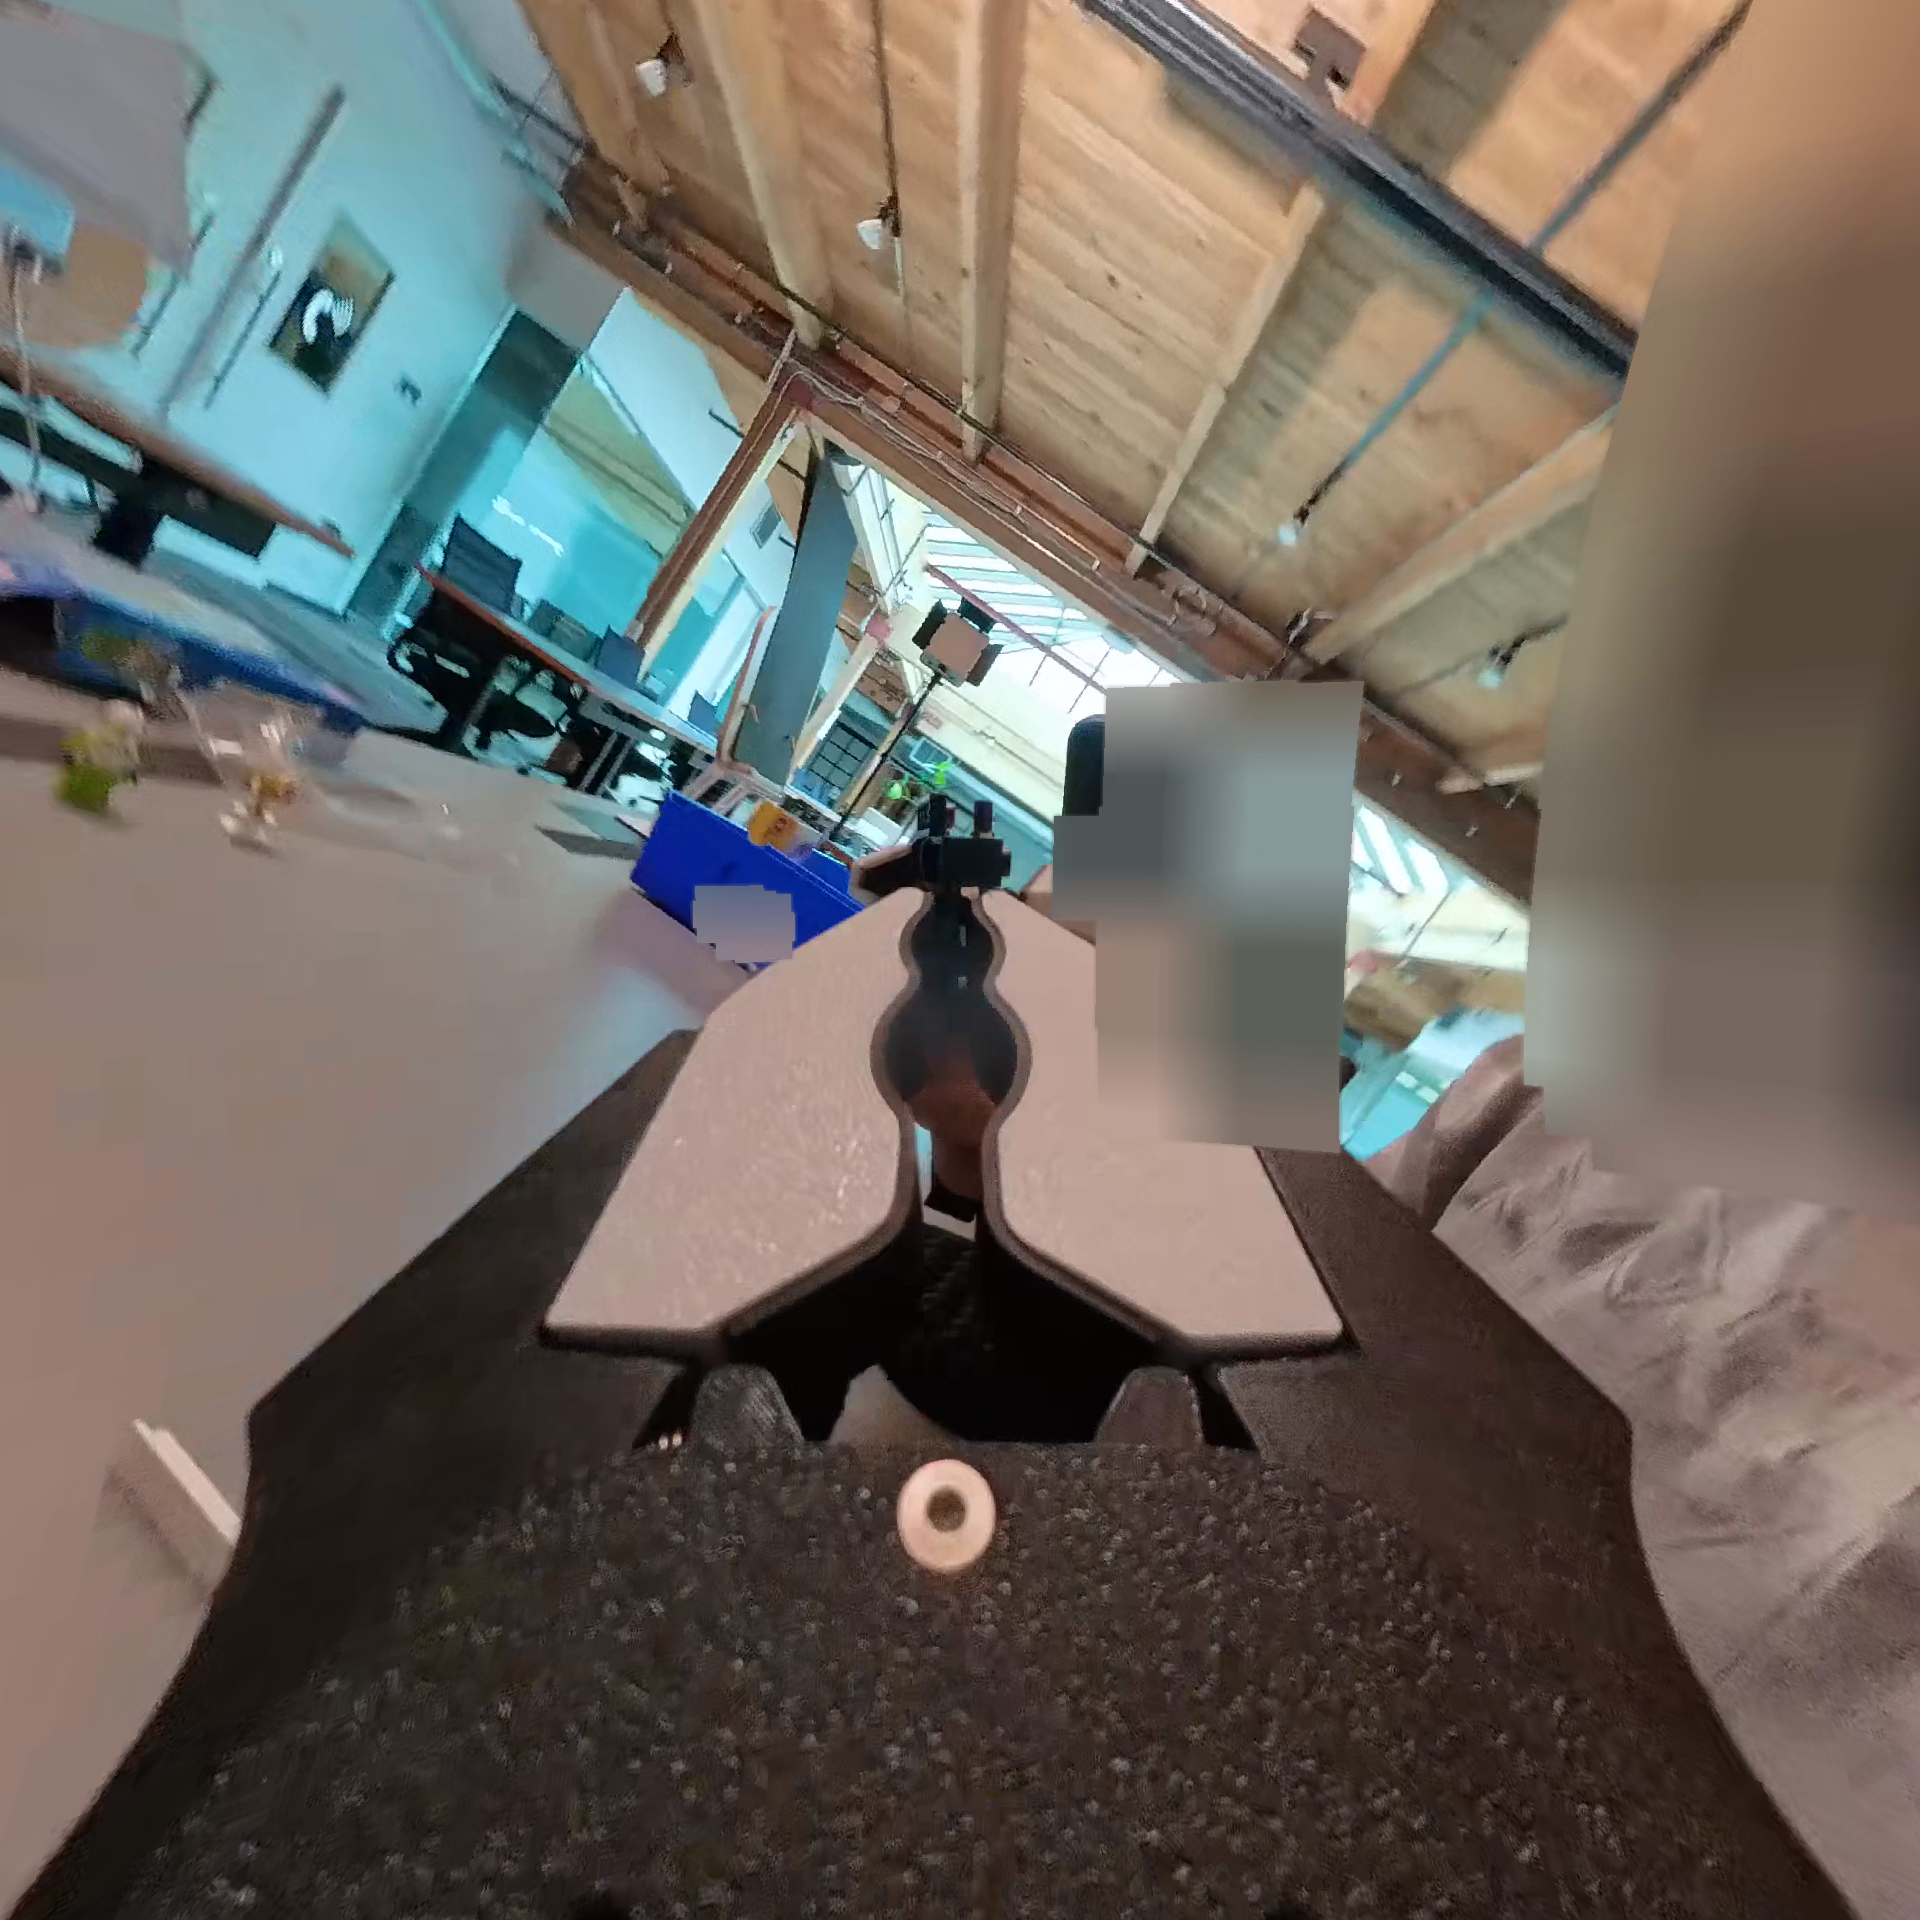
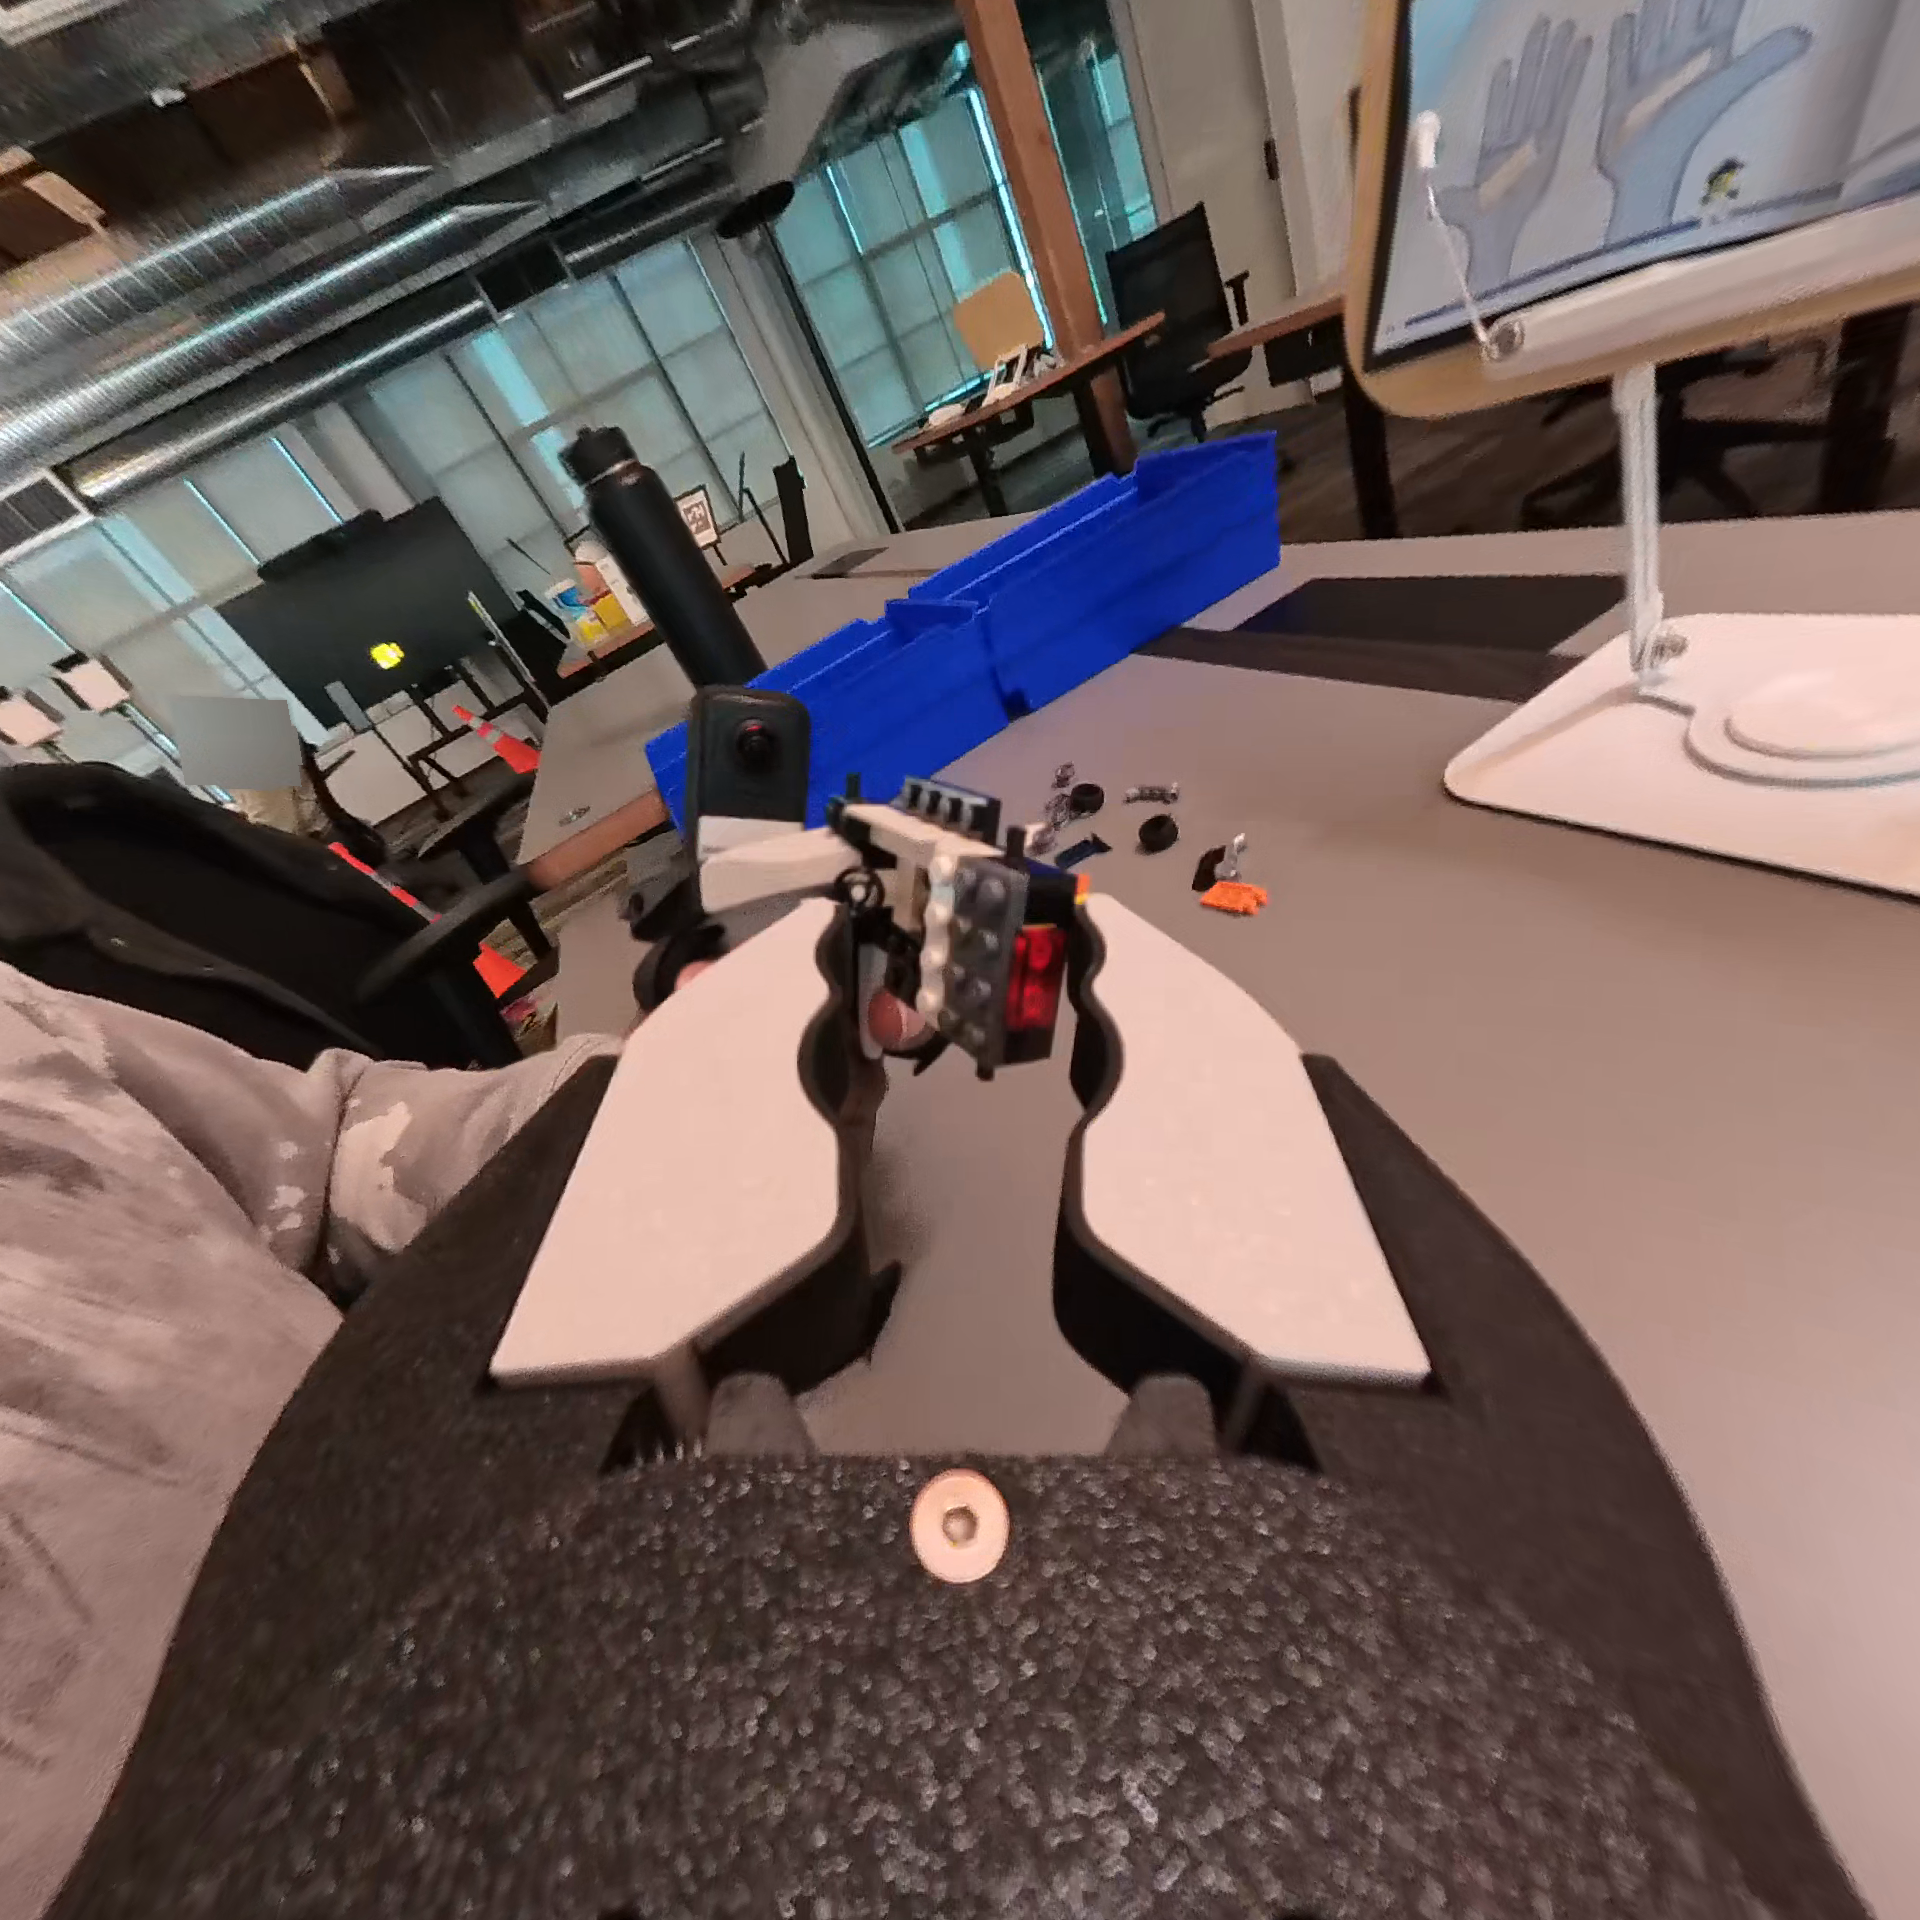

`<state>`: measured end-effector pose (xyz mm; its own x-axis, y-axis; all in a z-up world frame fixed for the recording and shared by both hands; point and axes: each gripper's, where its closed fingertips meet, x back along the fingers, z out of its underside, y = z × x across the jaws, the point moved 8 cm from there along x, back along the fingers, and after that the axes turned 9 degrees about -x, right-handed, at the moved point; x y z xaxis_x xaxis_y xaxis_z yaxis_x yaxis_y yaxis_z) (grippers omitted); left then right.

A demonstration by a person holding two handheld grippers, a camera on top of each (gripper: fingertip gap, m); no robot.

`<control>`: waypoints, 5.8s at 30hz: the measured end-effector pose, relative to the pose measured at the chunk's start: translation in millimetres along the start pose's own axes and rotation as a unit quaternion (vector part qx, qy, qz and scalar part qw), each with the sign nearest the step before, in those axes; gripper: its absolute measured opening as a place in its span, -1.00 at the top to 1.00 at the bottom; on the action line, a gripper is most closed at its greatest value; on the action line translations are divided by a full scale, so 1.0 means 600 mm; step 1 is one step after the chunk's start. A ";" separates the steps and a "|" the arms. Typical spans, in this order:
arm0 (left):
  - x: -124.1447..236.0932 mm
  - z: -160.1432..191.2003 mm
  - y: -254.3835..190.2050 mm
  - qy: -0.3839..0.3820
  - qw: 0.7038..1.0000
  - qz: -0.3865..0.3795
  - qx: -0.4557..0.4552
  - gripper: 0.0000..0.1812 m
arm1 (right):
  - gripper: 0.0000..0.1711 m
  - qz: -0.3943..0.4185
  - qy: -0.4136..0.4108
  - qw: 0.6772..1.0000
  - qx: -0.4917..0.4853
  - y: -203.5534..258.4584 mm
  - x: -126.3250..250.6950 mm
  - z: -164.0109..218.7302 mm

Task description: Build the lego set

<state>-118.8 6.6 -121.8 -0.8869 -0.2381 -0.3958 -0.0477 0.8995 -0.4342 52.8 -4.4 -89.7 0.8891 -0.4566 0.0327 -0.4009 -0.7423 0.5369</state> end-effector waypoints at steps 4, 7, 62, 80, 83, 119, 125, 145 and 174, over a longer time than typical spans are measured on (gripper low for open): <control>-0.002 0.002 -0.017 0.013 0.997 0.020 -0.079 0.95 | 0.59 -0.004 0.007 0.999 0.044 0.002 -0.009 0.000; -0.001 0.002 -0.024 0.016 0.994 0.037 -0.105 0.94 | 0.70 -0.042 0.013 0.996 0.079 0.012 -0.009 0.001; 0.004 0.050 0.069 0.090 0.956 -0.111 0.257 0.95 | 0.45 0.010 0.273 0.836 0.475 -0.082 -0.016 0.021; -0.055 0.055 0.028 0.468 0.842 0.216 0.158 0.81 | 0.45 -0.264 0.451 0.561 0.642 0.028 -0.027 0.002; -0.050 0.062 0.025 0.456 0.844 0.219 0.175 0.82 | 0.45 -0.274 0.460 0.544 0.646 0.037 -0.027 0.008; -0.032 0.013 0.012 0.267 0.960 0.077 -0.030 0.61 | 0.95 -0.141 0.414 0.899 0.024 -0.055 -0.025 -0.020; -0.034 0.031 0.016 0.343 0.935 0.044 -0.075 0.81 | 0.94 -0.123 0.555 0.818 0.088 -0.048 -0.057 -0.021; 0.097 -0.028 0.113 0.137 0.958 -0.246 0.054 0.81 | 0.83 -0.059 0.410 0.802 0.430 -0.138 -0.128 0.079; 0.081 -0.012 0.104 0.139 0.953 -0.268 0.003 0.82 | 0.99 -0.014 0.262 0.863 0.431 -0.060 -0.144 -0.029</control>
<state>-168.5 53.9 -162.4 -0.8240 -0.5552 0.1131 -0.5255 0.6741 -0.5191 -5.9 70.5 -97.3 0.7886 -0.3159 0.5275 -0.1924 -0.9416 -0.2763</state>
